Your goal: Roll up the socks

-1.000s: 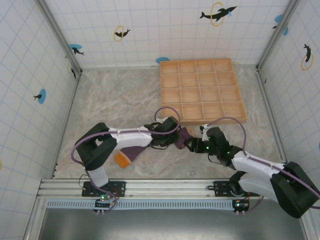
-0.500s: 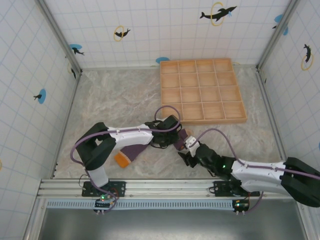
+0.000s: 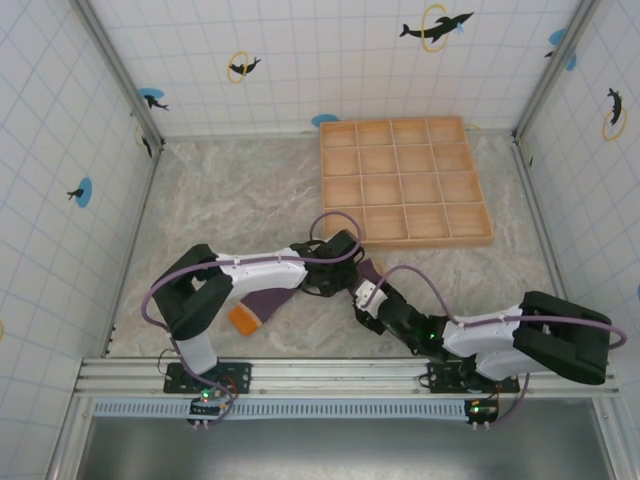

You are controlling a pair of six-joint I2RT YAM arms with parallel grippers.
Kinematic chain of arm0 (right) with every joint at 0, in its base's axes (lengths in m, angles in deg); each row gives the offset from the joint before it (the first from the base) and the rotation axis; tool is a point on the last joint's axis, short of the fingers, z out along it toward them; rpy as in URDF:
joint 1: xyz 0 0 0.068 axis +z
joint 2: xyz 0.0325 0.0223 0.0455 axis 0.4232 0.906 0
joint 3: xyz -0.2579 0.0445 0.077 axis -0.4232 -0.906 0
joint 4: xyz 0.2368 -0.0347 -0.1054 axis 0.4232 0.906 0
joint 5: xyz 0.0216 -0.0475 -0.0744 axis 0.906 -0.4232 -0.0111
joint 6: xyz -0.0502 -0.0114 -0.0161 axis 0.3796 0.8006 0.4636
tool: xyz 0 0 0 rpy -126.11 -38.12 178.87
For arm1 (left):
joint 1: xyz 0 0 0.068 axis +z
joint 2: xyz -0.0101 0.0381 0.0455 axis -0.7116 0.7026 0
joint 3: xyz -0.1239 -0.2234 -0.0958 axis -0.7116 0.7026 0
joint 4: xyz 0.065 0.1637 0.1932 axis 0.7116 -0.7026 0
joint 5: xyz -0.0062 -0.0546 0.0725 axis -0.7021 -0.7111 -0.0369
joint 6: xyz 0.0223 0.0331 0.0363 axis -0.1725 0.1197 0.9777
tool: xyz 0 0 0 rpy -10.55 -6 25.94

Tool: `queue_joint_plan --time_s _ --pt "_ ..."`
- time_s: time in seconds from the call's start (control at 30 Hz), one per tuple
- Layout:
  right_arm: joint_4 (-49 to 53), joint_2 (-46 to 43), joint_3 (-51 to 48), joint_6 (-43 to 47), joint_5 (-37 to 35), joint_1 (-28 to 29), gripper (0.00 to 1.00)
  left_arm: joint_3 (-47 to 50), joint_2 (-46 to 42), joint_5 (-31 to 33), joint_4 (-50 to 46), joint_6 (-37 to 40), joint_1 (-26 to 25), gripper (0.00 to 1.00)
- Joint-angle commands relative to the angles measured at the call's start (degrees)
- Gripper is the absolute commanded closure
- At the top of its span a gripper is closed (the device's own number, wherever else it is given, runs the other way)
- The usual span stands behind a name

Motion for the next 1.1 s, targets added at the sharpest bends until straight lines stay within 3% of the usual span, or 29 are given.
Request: queue_joint_plan --time_s 0.0,0.33,0.5,0.53,0.6,0.67,0.77,0.87,1.07 --pt "-5.7 2.5 1.9 0.9 -1.6 0.3 0.33 -0.1 0.9 -1.1 -1.7 -1.0 0.3 1.00" --pt "-8.4 8.5 1.9 -2.4 -3.2 0.2 0.47 0.4 1.1 -2.0 -0.8 -1.5 0.3 1.00" --pt "-8.2 9.3 1.8 -5.2 -3.1 -0.2 0.72 0.6 0.8 -2.4 -0.2 -2.3 0.2 0.97" --pt "-8.1 9.1 1.5 -6.0 -2.8 -0.4 0.76 0.6 0.5 -2.3 0.1 -2.1 0.3 0.86" --pt "-7.9 8.5 0.7 -7.7 -1.4 -1.2 0.83 0.6 -0.2 -2.2 1.1 -1.9 0.2 0.75" --pt "-7.9 7.6 -0.4 -10.1 0.9 -2.6 0.88 1.1 -1.4 -1.2 2.1 -1.6 0.3 0.57" --pt "-7.6 5.6 -2.3 -14.6 5.9 -5.3 0.92 1.7 -3.2 0.7 3.2 -0.9 0.2 0.25" --pt "-8.4 3.1 -4.9 -19.9 13.1 -9.3 0.95 2.5 -5.3 3.3 3.4 -0.3 0.3 0.03" --pt "-7.4 0.3 -7.9 -27.8 21.8 -15.7 0.99 3.7 -8.2 5.9 6.1 1.1 0.2 0.03"
